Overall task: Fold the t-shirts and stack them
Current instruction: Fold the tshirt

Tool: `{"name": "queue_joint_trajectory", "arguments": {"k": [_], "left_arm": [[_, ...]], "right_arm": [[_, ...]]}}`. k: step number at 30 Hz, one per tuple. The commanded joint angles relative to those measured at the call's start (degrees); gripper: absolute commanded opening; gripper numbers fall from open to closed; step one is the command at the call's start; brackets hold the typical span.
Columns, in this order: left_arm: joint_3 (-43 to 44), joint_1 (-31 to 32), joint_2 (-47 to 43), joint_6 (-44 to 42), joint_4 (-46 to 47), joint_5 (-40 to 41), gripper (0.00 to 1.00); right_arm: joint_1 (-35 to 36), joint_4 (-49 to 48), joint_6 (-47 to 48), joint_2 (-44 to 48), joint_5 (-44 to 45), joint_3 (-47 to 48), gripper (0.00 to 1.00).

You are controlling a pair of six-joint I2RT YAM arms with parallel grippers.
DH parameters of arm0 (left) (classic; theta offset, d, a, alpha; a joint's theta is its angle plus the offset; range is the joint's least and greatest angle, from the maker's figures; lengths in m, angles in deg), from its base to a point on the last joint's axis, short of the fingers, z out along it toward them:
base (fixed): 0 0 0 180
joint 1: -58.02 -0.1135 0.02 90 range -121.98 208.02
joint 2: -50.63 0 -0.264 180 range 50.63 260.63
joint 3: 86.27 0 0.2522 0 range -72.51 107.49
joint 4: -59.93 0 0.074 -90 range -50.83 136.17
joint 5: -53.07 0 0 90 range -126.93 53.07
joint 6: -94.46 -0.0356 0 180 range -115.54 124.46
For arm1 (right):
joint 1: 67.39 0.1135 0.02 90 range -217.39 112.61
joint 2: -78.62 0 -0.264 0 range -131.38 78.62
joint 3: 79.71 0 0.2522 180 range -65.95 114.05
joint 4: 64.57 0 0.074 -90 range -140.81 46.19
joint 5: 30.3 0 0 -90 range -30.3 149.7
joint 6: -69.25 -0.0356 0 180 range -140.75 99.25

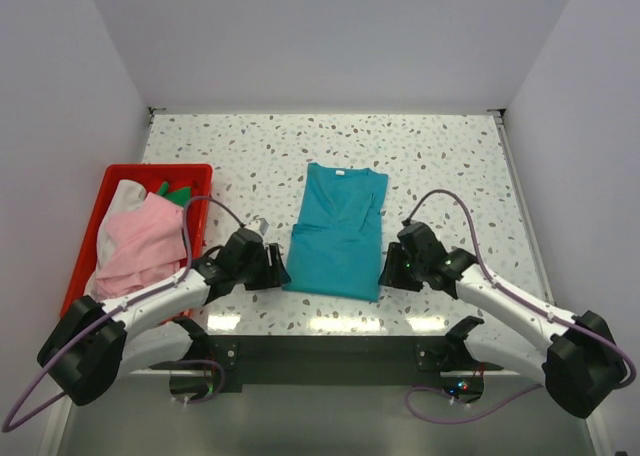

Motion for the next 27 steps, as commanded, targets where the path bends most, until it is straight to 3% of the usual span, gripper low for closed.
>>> {"name": "queue_joint_trajectory", "arguments": {"k": [1,12,27], "left_arm": [[-1.84,0.80,-2.46,2.56,0.60,-2.99,0.63],[-4.83,2.29,-0.27,4.23,3.24,-3.88,0.59],[-4.74,4.93,4.21,4.76,5.08,-1.77,0.48]], "right_arm": [[1.66,-1.17,-7.94,3.60,-2.84,-3.78,0.46],[7.11,-7.32,-18.40,4.04,-1.80,-10.21,0.45],[7.29,-15.67,-22.63,0.88,-1.53,-14.08,0.43]]}}
